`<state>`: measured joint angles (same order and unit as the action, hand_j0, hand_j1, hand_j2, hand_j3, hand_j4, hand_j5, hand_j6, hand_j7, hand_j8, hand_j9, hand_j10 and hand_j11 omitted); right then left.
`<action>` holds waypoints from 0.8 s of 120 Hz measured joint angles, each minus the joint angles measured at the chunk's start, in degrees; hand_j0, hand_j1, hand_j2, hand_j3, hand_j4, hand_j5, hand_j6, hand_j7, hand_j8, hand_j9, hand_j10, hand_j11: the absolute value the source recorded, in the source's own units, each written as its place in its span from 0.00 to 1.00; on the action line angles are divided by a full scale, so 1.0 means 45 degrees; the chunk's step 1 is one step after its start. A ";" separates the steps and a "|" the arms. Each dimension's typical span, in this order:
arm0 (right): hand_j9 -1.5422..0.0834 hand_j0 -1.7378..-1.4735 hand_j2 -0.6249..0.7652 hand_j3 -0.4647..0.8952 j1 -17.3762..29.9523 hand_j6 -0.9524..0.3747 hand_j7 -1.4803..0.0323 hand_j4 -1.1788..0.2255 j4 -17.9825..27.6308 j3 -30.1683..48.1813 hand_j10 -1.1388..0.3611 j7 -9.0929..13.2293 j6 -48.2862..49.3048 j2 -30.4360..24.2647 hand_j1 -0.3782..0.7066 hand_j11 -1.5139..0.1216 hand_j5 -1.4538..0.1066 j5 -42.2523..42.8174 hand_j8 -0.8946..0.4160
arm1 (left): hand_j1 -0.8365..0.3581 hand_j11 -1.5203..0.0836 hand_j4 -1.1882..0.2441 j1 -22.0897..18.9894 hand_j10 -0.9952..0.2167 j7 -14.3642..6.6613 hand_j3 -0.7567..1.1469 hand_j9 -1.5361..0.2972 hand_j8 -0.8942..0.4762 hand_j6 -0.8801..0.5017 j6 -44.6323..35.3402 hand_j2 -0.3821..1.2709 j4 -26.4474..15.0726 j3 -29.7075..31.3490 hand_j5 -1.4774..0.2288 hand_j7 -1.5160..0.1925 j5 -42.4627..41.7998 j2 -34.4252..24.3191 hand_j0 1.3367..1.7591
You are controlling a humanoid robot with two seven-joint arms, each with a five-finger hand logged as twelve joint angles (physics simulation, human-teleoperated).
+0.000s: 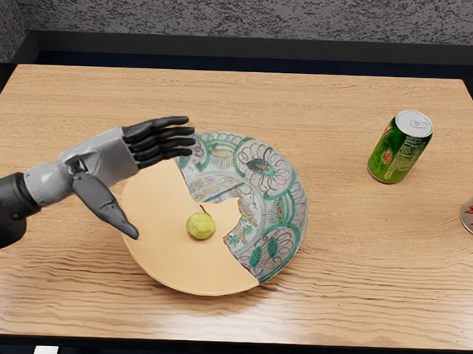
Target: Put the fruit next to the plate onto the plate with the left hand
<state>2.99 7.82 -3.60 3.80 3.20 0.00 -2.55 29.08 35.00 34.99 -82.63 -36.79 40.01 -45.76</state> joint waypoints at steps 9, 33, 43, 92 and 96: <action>0.93 0.30 0.45 0.34 0.0000 0.70 0.96 0.82 0.0000 0.0000 0.74 -0.0002 0.0000 0.0000 0.05 0.91 0.91 0.0000 0.66 | 0.93 0.90 0.79 0.0183 0.77 0.0000 0.40 0.80 0.61 0.59 0.0000 0.24 -0.0018 -0.0003 0.82 0.84 -0.0037 -0.0581 0.76; 0.93 0.30 0.45 0.34 0.0000 0.70 0.96 0.82 0.0000 0.0000 0.74 -0.0002 -0.0004 0.0000 0.05 0.91 0.91 0.0000 0.66 | 0.97 0.93 0.81 0.0630 0.80 -0.0040 0.40 0.82 0.63 0.62 -0.0002 0.24 -0.0008 -0.0001 0.85 0.87 -0.0147 -0.1395 0.76; 0.93 0.30 0.45 0.34 0.0000 0.70 0.96 0.82 0.0000 0.0000 0.74 -0.0002 -0.0006 0.0000 0.05 0.91 0.91 0.0000 0.66 | 0.98 0.94 0.82 0.0821 0.81 -0.0316 0.40 0.83 0.64 0.63 -0.0002 0.23 0.0054 0.0007 0.85 0.88 -0.0414 -0.1877 0.76; 0.93 0.30 0.45 0.34 0.0000 0.70 0.96 0.82 0.0000 0.0000 0.74 0.0002 -0.0003 0.0000 0.05 0.91 0.91 0.0000 0.66 | 0.99 0.95 0.83 0.1778 0.82 -0.4752 0.40 0.84 0.65 0.63 -0.0001 0.23 0.1104 0.0034 0.86 0.89 -0.1926 -0.2071 0.76; 0.93 0.30 0.45 0.34 0.0000 0.70 0.96 0.82 0.0000 0.0000 0.74 0.0001 -0.0005 0.0000 0.05 0.91 0.91 0.0000 0.66 | 0.99 0.95 0.83 0.1792 0.82 -0.4860 0.40 0.84 0.65 0.63 -0.0001 0.23 0.1119 0.0034 0.86 0.89 -0.2104 -0.2145 0.76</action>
<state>2.99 7.82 -3.60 3.81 3.18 0.00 -2.55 37.14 13.13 34.98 -77.60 -36.63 30.54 -55.41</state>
